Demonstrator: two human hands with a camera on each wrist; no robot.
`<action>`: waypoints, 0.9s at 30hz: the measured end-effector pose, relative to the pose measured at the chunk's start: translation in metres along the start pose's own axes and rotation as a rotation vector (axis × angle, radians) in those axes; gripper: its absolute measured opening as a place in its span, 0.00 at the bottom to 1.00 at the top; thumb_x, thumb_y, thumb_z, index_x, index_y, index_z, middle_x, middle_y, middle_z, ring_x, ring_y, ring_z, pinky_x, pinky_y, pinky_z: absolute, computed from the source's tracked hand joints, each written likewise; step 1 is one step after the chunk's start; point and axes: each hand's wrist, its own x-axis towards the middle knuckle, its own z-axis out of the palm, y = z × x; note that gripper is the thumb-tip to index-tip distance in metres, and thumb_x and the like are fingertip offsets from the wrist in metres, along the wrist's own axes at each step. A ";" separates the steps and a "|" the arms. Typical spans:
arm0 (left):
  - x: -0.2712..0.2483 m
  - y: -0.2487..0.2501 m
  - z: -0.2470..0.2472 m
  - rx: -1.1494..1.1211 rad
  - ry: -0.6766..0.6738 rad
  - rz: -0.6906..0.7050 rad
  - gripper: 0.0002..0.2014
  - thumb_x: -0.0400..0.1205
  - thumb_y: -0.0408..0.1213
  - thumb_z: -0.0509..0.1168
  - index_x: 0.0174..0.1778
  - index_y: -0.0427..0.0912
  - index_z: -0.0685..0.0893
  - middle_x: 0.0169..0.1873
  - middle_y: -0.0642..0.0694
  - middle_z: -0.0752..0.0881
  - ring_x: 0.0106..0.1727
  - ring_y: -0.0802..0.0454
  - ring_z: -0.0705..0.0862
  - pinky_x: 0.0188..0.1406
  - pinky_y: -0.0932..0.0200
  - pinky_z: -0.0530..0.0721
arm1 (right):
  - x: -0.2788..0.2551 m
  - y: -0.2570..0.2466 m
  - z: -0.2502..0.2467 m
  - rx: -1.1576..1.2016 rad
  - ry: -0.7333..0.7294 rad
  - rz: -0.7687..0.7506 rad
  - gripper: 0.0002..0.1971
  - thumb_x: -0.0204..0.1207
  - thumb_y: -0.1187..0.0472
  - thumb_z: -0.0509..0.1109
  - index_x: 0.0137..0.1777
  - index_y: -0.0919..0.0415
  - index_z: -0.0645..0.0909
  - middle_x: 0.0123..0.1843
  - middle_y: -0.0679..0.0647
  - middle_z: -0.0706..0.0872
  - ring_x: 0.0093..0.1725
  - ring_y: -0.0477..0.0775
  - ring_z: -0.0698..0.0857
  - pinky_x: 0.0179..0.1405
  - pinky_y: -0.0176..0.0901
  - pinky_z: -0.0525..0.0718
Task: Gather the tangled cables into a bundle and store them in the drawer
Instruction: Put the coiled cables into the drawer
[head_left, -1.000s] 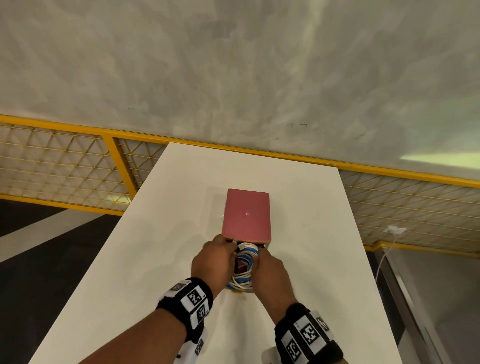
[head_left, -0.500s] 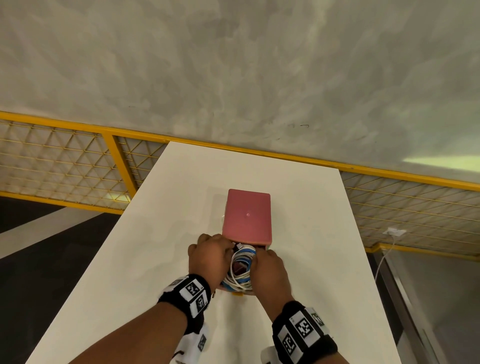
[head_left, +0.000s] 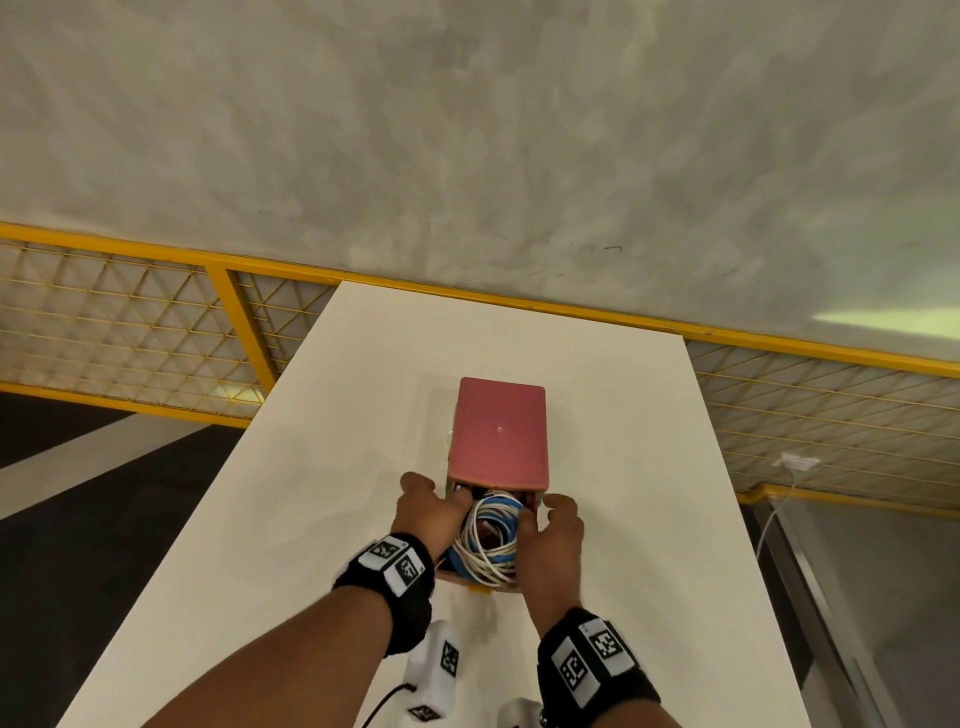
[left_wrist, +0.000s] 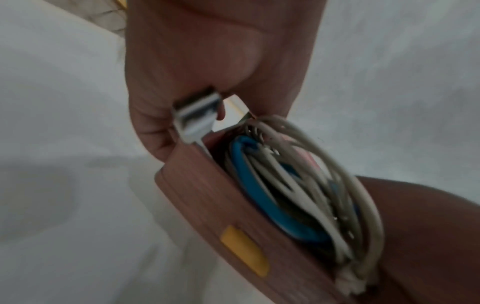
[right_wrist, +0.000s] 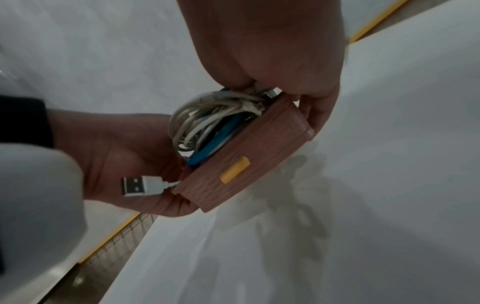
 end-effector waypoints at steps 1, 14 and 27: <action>0.002 0.000 0.000 -0.016 -0.035 -0.045 0.28 0.73 0.54 0.68 0.61 0.42 0.68 0.53 0.39 0.84 0.50 0.40 0.87 0.54 0.43 0.87 | 0.001 -0.001 0.001 0.039 -0.011 0.047 0.14 0.81 0.59 0.64 0.66 0.52 0.70 0.59 0.57 0.77 0.51 0.58 0.82 0.53 0.54 0.84; 0.014 0.010 0.013 0.086 -0.125 -0.107 0.27 0.80 0.55 0.58 0.66 0.38 0.67 0.59 0.34 0.84 0.57 0.35 0.84 0.59 0.47 0.81 | 0.013 -0.005 0.005 0.030 -0.083 0.171 0.10 0.82 0.52 0.62 0.58 0.50 0.65 0.48 0.60 0.87 0.45 0.62 0.87 0.51 0.62 0.87; -0.013 -0.030 -0.013 -0.186 -0.451 0.111 0.32 0.72 0.47 0.80 0.67 0.47 0.72 0.55 0.44 0.91 0.48 0.44 0.93 0.47 0.35 0.90 | 0.017 0.007 -0.007 0.339 -0.027 0.383 0.21 0.76 0.38 0.65 0.60 0.49 0.69 0.54 0.60 0.86 0.50 0.61 0.88 0.50 0.62 0.89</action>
